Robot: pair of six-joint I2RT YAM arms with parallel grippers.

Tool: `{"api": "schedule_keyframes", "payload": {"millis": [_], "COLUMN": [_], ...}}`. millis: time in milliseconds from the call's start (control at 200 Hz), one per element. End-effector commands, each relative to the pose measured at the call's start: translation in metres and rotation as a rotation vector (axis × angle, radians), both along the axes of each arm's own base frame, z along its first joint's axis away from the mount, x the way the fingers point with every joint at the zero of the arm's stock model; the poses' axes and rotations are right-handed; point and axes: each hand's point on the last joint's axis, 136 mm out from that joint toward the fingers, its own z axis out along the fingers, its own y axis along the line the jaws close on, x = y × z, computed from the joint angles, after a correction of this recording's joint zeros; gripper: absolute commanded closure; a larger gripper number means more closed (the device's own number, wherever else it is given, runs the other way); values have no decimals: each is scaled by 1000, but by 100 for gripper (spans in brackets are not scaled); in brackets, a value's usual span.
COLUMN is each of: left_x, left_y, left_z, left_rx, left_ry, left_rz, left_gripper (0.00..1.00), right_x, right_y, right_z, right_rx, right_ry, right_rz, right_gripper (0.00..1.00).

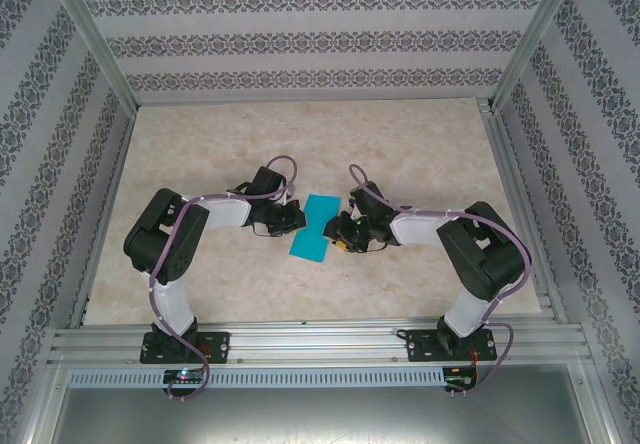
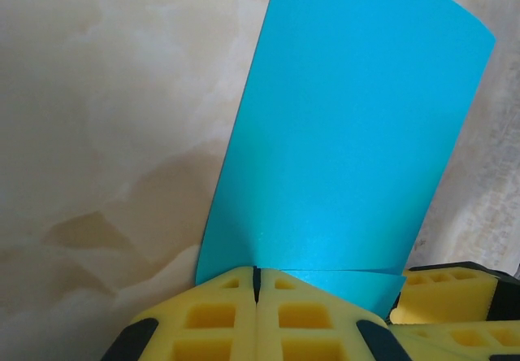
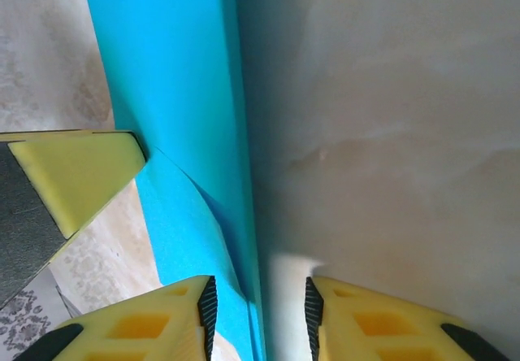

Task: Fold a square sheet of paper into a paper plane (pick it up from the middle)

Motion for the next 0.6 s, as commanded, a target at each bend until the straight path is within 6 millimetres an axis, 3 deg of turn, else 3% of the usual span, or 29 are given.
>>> {"api": "schedule_keyframes", "payload": {"millis": [0, 260, 345, 445, 595], "left_x": [-2, 0, 2, 5, 8], "left_y": [-3, -7, -8, -4, 14], "left_z": [7, 13, 19, 35, 69], "left_rx": [-4, -25, -40, -46, -5], "left_ry": [-1, -9, -23, -46, -137], "left_rz": [-12, -18, -11, 38, 127], "left_gripper": [95, 94, 92, 87, 73], "right_x": [14, 17, 15, 15, 16], "right_y": [25, 27, 25, 22, 20], "right_z": [12, 19, 15, 17, 42], "right_rx": [86, 90, 68, 57, 72], "right_ry": [-66, -109, -115, -128, -183], "right_rz": [31, 38, 51, 72, 125], "right_gripper": [65, 73, 80, 85, 89]}}
